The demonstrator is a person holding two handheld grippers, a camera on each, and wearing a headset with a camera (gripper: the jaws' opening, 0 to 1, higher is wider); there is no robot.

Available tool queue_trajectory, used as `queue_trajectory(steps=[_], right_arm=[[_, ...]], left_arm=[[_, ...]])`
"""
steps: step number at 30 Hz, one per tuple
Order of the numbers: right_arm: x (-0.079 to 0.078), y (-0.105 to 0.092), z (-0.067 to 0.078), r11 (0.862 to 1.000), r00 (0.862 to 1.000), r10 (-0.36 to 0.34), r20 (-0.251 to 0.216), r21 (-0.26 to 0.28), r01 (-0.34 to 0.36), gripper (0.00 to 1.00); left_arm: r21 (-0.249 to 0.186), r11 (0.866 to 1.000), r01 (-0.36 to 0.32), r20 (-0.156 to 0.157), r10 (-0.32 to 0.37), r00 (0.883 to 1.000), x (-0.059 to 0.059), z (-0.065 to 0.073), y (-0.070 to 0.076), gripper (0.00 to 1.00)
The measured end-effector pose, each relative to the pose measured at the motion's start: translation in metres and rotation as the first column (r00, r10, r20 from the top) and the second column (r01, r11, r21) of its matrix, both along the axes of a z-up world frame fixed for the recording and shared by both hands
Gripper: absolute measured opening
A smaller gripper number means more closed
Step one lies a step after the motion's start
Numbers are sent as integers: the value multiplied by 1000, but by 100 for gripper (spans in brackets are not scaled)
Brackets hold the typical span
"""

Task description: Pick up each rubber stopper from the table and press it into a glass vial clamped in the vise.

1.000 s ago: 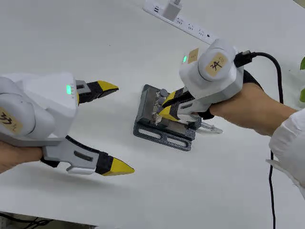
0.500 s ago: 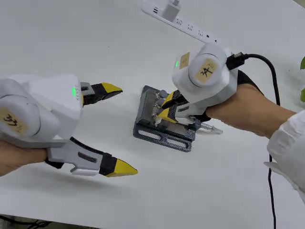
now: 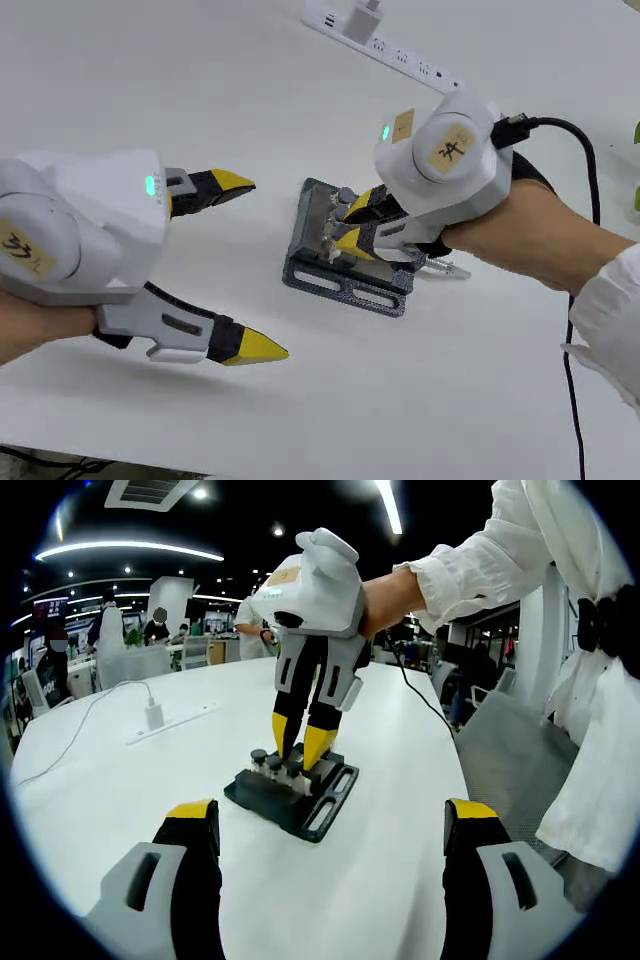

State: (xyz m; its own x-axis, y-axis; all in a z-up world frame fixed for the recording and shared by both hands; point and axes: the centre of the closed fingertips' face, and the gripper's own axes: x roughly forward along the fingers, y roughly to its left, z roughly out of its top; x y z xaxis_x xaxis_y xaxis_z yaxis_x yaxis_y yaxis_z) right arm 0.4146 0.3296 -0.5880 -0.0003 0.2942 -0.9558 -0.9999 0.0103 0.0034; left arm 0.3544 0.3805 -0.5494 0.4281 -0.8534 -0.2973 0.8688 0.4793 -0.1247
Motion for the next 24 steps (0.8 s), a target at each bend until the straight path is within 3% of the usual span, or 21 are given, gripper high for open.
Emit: queue_trajectory(steps=[8,13,24], right_arm=[[9,0,16,996,998,-61,-22,70,62,6],[4,2,12,995,997,-65,-46,75,69,0],[5,0,-2,996,996,-64,-63,62,68,0]], left_arm=[[2,1000,2,-5,-2,1000,-1,-2,1,91],[1,1000,2,-7,-2,1000,0,-2,2,91],[-1,1000,5,-13,-5,1000,0,-3,2,91]])
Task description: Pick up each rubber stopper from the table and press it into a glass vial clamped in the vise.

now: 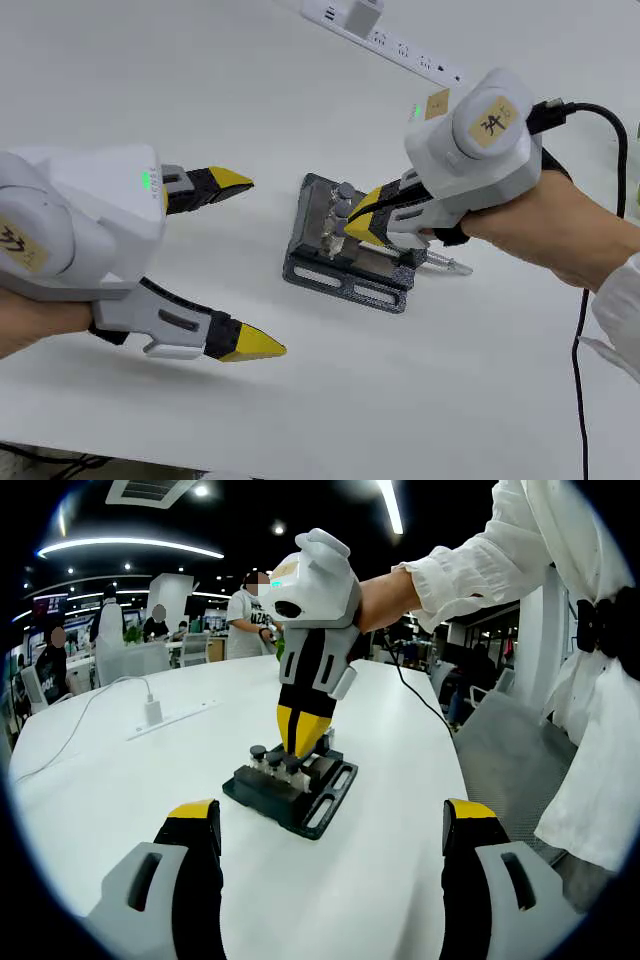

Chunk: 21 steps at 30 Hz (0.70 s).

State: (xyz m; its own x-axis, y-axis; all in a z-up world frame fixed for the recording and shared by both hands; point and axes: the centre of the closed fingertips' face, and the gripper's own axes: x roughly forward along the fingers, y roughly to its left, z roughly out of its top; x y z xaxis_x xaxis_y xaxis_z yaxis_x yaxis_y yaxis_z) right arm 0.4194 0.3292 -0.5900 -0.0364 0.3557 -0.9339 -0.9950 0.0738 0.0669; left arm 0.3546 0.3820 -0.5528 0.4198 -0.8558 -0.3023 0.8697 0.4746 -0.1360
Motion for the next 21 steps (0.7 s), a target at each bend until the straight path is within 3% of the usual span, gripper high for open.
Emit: queue_trajectory(steps=[21], right_arm=[[-6,4,-1,1000,1000,11,-5,-23,-12,0]], left_arm=[[-11,1000,2,-8,-2,1000,0,-3,-2,88]])
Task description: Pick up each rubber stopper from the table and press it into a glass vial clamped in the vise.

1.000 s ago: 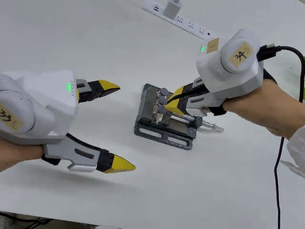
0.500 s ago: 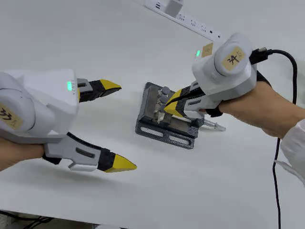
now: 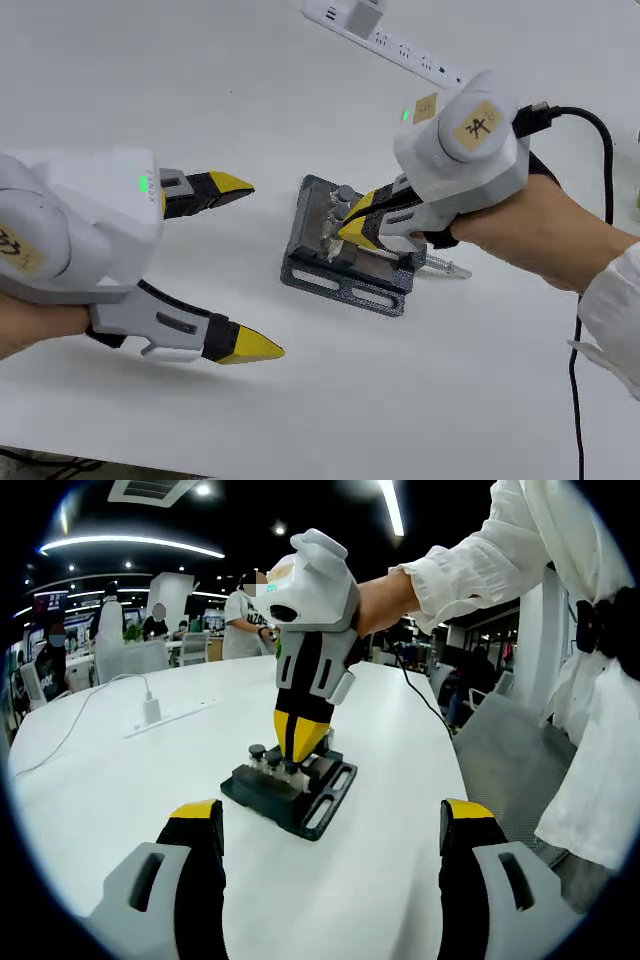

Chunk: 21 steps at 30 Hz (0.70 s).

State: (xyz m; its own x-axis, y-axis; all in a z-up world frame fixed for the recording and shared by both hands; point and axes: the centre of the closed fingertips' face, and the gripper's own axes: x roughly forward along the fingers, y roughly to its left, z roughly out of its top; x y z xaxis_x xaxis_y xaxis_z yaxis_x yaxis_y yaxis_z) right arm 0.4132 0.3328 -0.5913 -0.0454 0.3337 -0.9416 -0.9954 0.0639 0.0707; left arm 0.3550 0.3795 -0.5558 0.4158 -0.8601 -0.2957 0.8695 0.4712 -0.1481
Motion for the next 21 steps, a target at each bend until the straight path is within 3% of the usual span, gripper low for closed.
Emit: queue_trajectory(steps=[21], right_arm=[[-1,3,-2,997,998,55,5,-61,-54,0]], left_arm=[[-18,1000,-5,9,5,1000,6,4,-3,86]])
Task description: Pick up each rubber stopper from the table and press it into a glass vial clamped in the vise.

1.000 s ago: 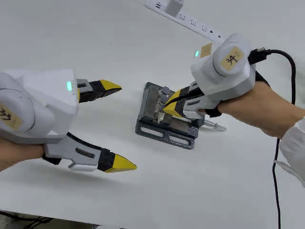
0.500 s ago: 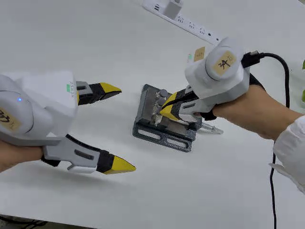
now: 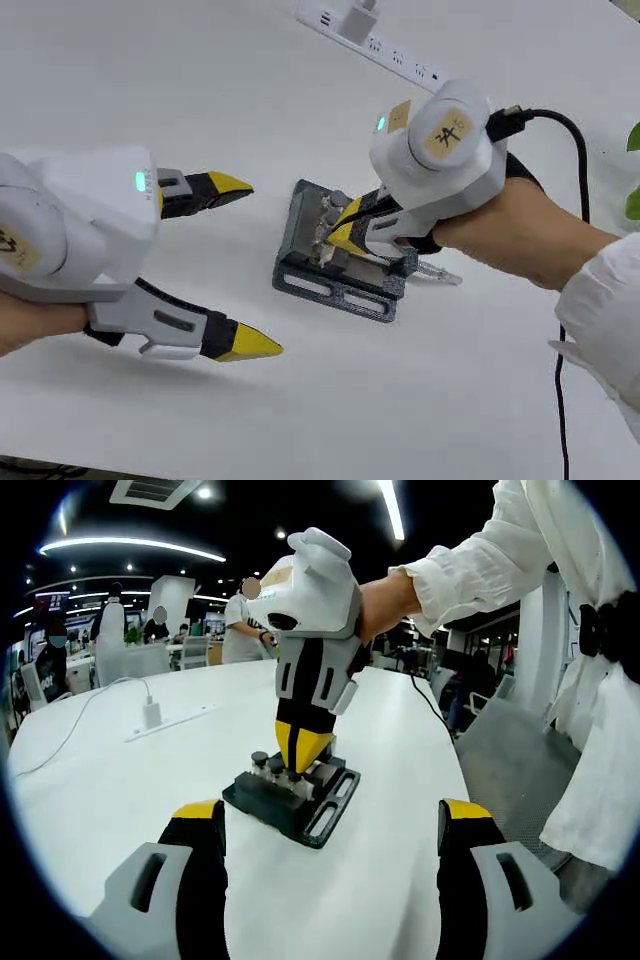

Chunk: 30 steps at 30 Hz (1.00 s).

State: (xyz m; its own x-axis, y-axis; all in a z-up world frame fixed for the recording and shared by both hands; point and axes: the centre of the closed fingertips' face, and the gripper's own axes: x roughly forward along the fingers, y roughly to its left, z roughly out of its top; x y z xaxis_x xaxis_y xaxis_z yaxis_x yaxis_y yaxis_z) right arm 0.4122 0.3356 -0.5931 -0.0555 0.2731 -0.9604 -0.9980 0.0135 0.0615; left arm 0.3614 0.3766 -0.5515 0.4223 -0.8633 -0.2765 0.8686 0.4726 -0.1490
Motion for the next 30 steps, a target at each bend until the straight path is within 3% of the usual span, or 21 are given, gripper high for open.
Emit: queue_trajectory(steps=[18,27,30], right_arm=[[3,-2,-4,996,997,68,32,-66,-65,0],[2,-3,-1,1000,1000,16,20,-17,-15,0],[1,-5,-1,999,999,37,21,8,-37,0]], left_arm=[[4,1000,4,10,-4,1000,3,1,-3,86],[31,999,14,6,-14,1000,-2,3,1,86],[44,999,8,3,-8,1000,-3,3,4,86]])
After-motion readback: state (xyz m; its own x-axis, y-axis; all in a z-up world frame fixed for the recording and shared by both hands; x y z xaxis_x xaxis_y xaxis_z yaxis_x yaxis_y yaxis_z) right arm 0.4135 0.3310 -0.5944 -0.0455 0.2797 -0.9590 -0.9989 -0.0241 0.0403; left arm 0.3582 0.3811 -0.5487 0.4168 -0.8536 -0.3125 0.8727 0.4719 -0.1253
